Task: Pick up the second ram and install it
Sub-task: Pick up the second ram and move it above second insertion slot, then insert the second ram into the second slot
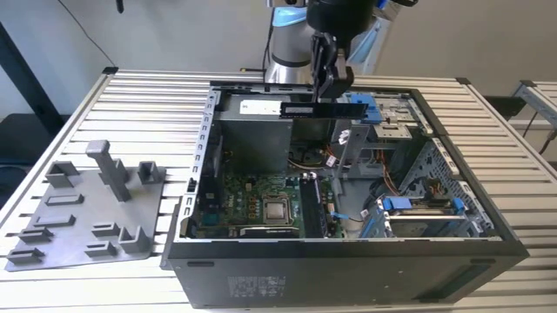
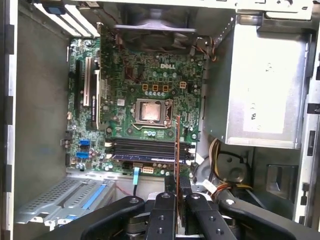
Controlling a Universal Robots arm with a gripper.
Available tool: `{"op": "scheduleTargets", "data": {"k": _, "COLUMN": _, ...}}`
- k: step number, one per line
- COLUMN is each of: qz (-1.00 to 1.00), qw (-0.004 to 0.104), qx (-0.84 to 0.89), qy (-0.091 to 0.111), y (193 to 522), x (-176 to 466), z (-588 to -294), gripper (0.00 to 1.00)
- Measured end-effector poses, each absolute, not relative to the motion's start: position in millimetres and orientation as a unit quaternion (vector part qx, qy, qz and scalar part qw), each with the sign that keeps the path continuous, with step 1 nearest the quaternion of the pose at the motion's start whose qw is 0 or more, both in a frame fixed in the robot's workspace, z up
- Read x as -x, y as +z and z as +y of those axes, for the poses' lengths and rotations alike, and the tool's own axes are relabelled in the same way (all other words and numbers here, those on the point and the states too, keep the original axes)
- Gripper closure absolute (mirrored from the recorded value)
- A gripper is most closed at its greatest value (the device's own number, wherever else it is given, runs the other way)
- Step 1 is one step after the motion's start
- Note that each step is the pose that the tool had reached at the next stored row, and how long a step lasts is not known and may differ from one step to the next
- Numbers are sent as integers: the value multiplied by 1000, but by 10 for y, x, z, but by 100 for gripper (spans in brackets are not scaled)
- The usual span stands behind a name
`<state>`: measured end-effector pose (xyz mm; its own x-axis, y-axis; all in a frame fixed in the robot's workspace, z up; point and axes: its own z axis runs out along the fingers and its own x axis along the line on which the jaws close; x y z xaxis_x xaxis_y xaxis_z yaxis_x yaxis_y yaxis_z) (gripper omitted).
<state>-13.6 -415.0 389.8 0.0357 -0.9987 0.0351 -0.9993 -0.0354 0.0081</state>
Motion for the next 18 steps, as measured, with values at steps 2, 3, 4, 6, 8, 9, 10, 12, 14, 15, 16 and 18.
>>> {"op": "scheduleTargets", "data": {"k": 2, "qz": -694, "qw": 15, "qx": -719, "qy": 10, "y": 3896, "x": 135, "z": -4116, "gripper": 86}}
{"op": "scheduleTargets", "data": {"k": 3, "qz": -694, "qw": 15, "qx": -719, "qy": 10, "y": 3896, "x": 135, "z": -4111, "gripper": 86}}
{"op": "scheduleTargets", "data": {"k": 4, "qz": -694, "qw": 15, "qx": -719, "qy": 10, "y": 3895, "x": 134, "z": -4110, "gripper": 86}}
{"op": "scheduleTargets", "data": {"k": 6, "qz": -694, "qw": 15, "qx": -719, "qy": 10, "y": 3895, "x": 135, "z": -4110, "gripper": 86}}
{"op": "scheduleTargets", "data": {"k": 8, "qz": -694, "qw": 15, "qx": -719, "qy": 10, "y": 3894, "x": 135, "z": -4109, "gripper": 86}}
{"op": "scheduleTargets", "data": {"k": 9, "qz": -694, "qw": 15, "qx": -719, "qy": 10, "y": 3894, "x": 135, "z": -4110, "gripper": 86}}
{"op": "scheduleTargets", "data": {"k": 10, "qz": -694, "qw": 15, "qx": -719, "qy": 10, "y": 3893, "x": 135, "z": -4109, "gripper": 86}}
{"op": "scheduleTargets", "data": {"k": 12, "qz": -694, "qw": 15, "qx": -719, "qy": 10, "y": 3893, "x": 135, "z": -4109, "gripper": 86}}
{"op": "scheduleTargets", "data": {"k": 14, "qz": -694, "qw": 15, "qx": -719, "qy": 10, "y": 3893, "x": 135, "z": -4109, "gripper": 86}}
{"op": "scheduleTargets", "data": {"k": 15, "qz": -694, "qw": 15, "qx": -719, "qy": 10, "y": 3893, "x": 135, "z": -4109, "gripper": 86}}
{"op": "scheduleTargets", "data": {"k": 16, "qz": -694, "qw": 15, "qx": -719, "qy": 10, "y": 3893, "x": 135, "z": -4109, "gripper": 86}}
{"op": "scheduleTargets", "data": {"k": 18, "qz": -695, "qw": 15, "qx": -719, "qy": 10, "y": 3893, "x": 135, "z": -4109, "gripper": 86}}
